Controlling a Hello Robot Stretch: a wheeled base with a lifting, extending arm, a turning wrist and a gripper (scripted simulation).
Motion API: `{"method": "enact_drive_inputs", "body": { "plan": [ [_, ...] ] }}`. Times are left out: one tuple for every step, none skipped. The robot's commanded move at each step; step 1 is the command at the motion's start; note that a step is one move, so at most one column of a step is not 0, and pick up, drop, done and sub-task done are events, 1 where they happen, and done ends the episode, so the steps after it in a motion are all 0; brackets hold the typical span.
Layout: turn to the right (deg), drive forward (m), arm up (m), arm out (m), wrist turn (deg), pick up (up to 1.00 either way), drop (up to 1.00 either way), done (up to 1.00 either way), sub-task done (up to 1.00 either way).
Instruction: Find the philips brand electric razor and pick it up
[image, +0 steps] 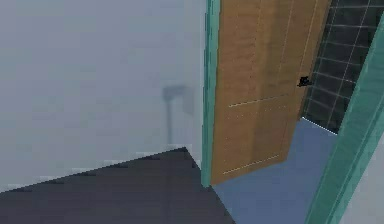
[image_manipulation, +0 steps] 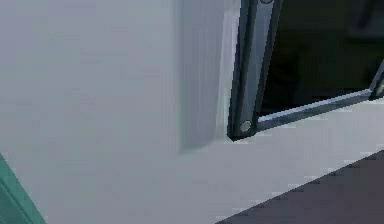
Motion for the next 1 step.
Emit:
{"method": "enact_drive_inputs", "body": {
  "plan": [
    [-3.0,0.00,0.00,0.00,0.0,0.00,0.00,0.00,0.00]
  ]
}}
